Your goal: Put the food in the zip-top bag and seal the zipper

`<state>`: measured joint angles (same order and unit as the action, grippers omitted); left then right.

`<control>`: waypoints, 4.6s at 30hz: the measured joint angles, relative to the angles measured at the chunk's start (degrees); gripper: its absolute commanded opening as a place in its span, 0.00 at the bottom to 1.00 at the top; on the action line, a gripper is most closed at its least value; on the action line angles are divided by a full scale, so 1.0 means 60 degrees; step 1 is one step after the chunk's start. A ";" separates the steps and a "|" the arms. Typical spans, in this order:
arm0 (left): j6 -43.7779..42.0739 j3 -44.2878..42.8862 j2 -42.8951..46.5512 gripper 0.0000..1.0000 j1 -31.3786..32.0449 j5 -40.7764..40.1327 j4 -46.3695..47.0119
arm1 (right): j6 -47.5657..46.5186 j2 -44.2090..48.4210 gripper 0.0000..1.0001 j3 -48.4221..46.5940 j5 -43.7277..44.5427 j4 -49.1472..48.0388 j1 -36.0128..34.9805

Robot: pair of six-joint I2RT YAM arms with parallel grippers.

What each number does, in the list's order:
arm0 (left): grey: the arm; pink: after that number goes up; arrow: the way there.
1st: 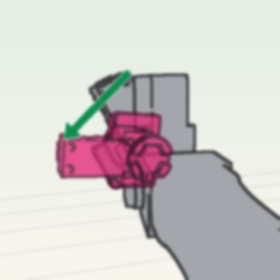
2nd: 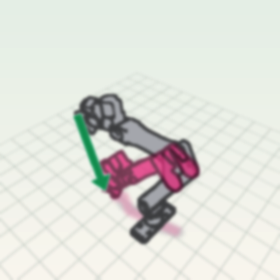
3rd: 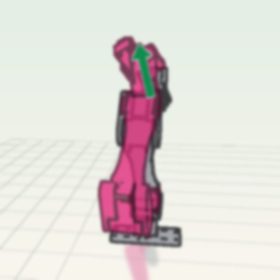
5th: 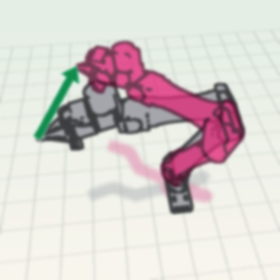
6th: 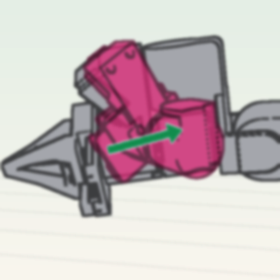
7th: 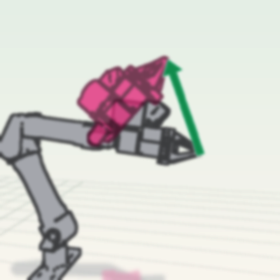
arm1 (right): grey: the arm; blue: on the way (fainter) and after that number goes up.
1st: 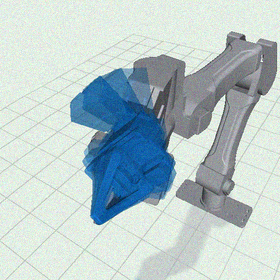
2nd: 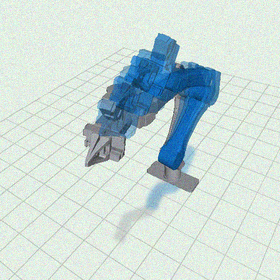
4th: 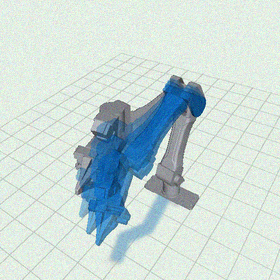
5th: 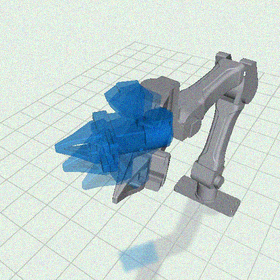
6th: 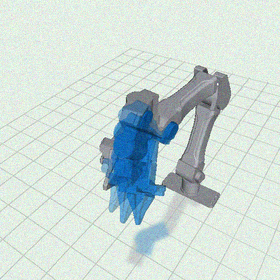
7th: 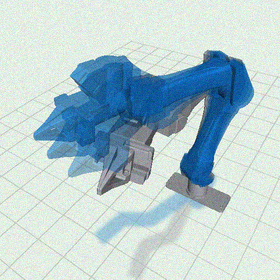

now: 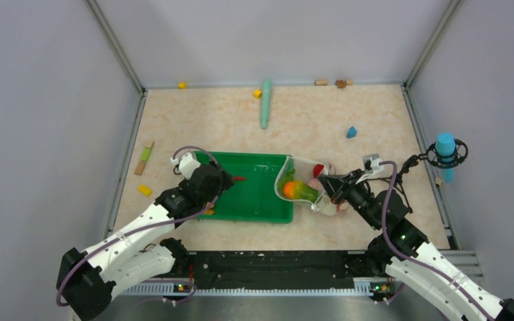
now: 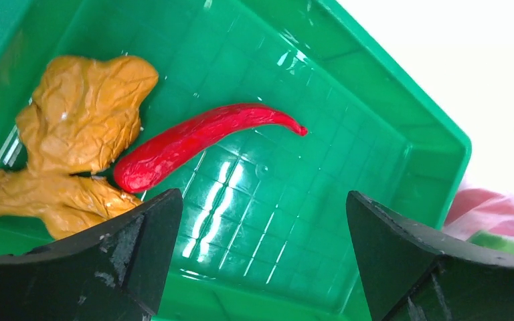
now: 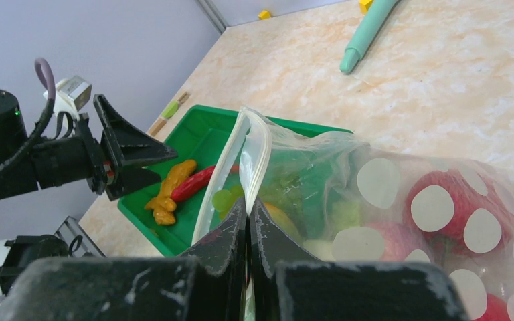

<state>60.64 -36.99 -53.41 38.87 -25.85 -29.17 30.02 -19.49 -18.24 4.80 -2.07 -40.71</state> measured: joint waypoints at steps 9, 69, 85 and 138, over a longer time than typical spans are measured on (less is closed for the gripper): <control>0.2557 0.1377 -0.0015 0.97 -0.0087 -0.0386 0.1308 | 0.0000 0.0000 0.00 0.0000 0.0007 -0.0004 0.0000; -0.3614 -0.0758 -0.3104 0.68 -0.2718 0.1231 0.0572 | -0.0076 -0.0124 0.00 0.0000 0.0350 0.0200 0.0000; -0.3668 -0.0674 -0.4608 0.46 -0.2878 0.1894 0.1078 | -0.0076 -0.0124 0.00 0.0000 0.0335 0.0208 0.0000; -0.5140 -0.1038 -0.1610 0.00 0.1166 0.6750 0.9464 | 0.3610 -0.2328 0.00 -0.3246 -0.0798 0.4095 0.0000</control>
<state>29.80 -43.22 -63.07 45.87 14.66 27.62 51.68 -33.45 -37.71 0.01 22.50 -40.71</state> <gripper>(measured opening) 0.296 0.005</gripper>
